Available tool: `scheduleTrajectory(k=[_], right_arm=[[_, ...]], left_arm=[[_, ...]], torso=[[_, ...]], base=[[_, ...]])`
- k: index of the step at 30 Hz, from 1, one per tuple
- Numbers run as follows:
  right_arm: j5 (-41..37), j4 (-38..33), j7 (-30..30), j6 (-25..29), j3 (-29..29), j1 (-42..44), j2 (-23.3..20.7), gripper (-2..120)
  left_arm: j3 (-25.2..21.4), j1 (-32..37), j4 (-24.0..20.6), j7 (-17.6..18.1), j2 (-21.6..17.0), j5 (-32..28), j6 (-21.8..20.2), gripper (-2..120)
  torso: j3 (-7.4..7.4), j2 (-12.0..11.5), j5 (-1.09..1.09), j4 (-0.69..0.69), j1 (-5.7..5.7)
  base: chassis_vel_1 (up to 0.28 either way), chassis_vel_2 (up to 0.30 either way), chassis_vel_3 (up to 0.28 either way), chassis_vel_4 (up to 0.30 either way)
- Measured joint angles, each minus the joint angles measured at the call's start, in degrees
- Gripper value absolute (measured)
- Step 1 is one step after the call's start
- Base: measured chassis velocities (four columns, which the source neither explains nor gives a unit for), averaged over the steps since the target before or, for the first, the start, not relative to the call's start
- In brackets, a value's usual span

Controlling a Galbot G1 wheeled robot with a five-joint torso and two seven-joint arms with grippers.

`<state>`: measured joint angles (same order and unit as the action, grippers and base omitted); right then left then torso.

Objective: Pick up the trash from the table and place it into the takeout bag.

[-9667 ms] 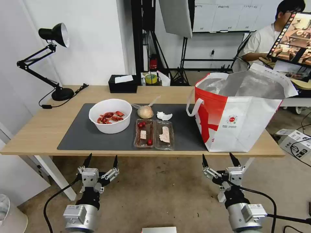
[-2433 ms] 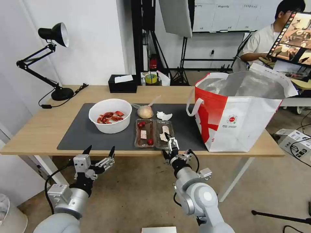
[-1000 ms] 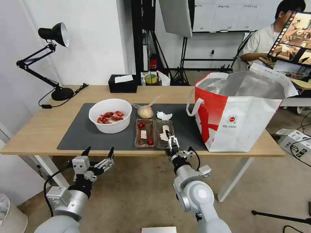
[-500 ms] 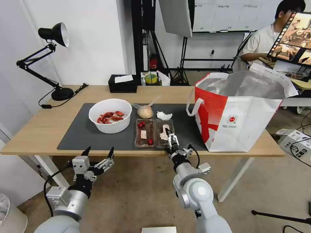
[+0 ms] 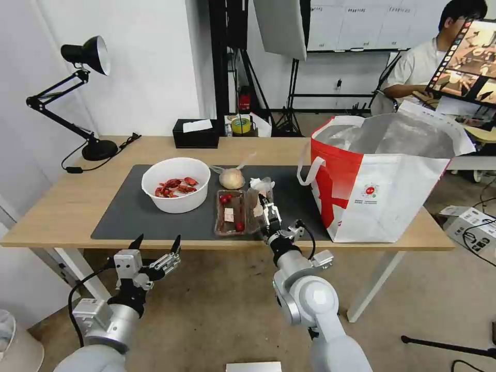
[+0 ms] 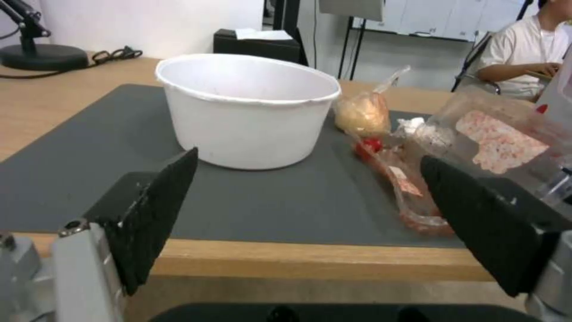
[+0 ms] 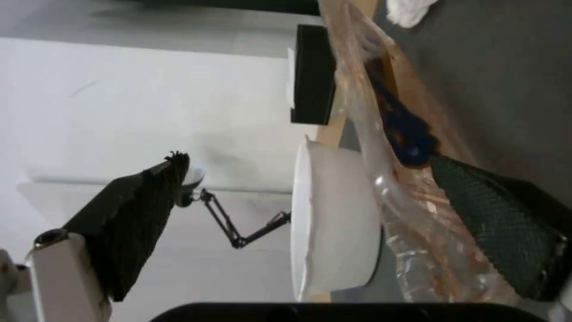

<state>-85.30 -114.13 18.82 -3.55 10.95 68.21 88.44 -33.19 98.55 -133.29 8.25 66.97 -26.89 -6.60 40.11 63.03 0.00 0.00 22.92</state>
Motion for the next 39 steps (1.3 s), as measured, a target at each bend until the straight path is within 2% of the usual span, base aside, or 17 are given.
scheduleTrajectory(k=[6,8,9,10,13,15,17,21,34,37,38,39], right_arm=[[-1.0,-0.6,2.0,-2.9,-1.1,-2.1,-1.3,100],[-2.5,-1.2,4.2,-6.3,-1.5,-3.6,-2.0,100],[-3.4,-1.4,6.3,-9.9,-1.4,-4.6,-2.4,100],[-3.4,-1.4,6.3,-9.9,-1.4,-4.6,-2.4,100],[-5.3,-1.1,11.5,-20.4,-1.0,-8.0,-5.0,100],[-5.6,-1.0,12.0,-21.4,-0.9,-8.4,-5.4,100],[-7.0,-0.3,14.4,-25.1,-1.1,-11.1,-8.4,100],[-8.5,0.0,14.6,-25.5,-1.6,-12.2,-11.3,100],[-9.6,-0.1,12.4,-24.0,-1.6,-13.3,-12.5,100],[-0.8,0.2,6.8,-23.3,-2.0,-14.5,-13.9,100],[-0.8,0.2,6.8,-23.3,-2.0,-14.5,-13.9,100],[6.5,0.5,2.9,-23.0,-2.5,-15.2,-15.1,100]], left_arm=[[-0.2,0.2,0.0,0.0,0.0,0.0,0.1,100],[-0.3,0.2,-0.1,0.0,0.0,0.0,0.1,100],[-0.3,0.2,-0.1,0.0,-0.1,0.0,0.1,100],[-0.3,0.2,-0.1,0.0,-0.1,0.0,0.1,100],[-0.4,0.3,-0.1,0.1,-0.1,0.0,0.1,100],[-0.4,0.3,-0.1,0.1,-0.1,0.0,0.1,100],[-0.5,0.4,-0.2,0.1,-0.1,0.0,0.1,100],[-0.6,0.4,-0.2,0.1,0.0,0.0,0.1,100],[-0.7,0.1,-0.2,0.2,0.0,-0.2,0.1,100],[-0.7,0.2,-0.3,0.2,0.2,-0.2,0.2,100],[-0.7,0.2,-0.3,0.2,0.2,-0.2,0.2,100],[-0.8,0.2,-0.3,0.2,0.2,-0.2,0.2,100]], torso=[[0.0,0.0,0.0,0.0,0.0],[0.0,0.0,0.0,0.0,0.0],[0.0,0.0,0.0,0.0,0.0],[0.0,0.0,0.0,0.0,0.0],[0.0,0.0,0.0,0.01,0.0],[0.0,0.0,0.0,0.0,0.0],[0.0,0.0,0.01,0.0,0.0],[0.0,0.0,0.0,0.0,0.0],[0.0,0.0,0.0,0.0,0.0],[0.0,0.0,0.0,0.0,0.0],[0.0,0.0,0.0,0.0,0.0],[0.0,0.0,0.0,0.0,0.0]], base=[[0.0,0.0,0.0,0.0],[0.0,0.0,0.0,0.0],[0.0,0.0,0.0,0.0],[0.0,0.0,0.0,0.0],[0.0,0.0,0.0,0.0],[0.0,0.0,0.0,0.0],[0.0,0.0,0.0,0.0],[0.0,0.0,0.0,0.0],[0.0,0.0,0.0,0.0],[0.0,0.0,0.0,0.0],[0.0,0.0,0.0,0.0],[0.0,0.0,0.0,0.0]])
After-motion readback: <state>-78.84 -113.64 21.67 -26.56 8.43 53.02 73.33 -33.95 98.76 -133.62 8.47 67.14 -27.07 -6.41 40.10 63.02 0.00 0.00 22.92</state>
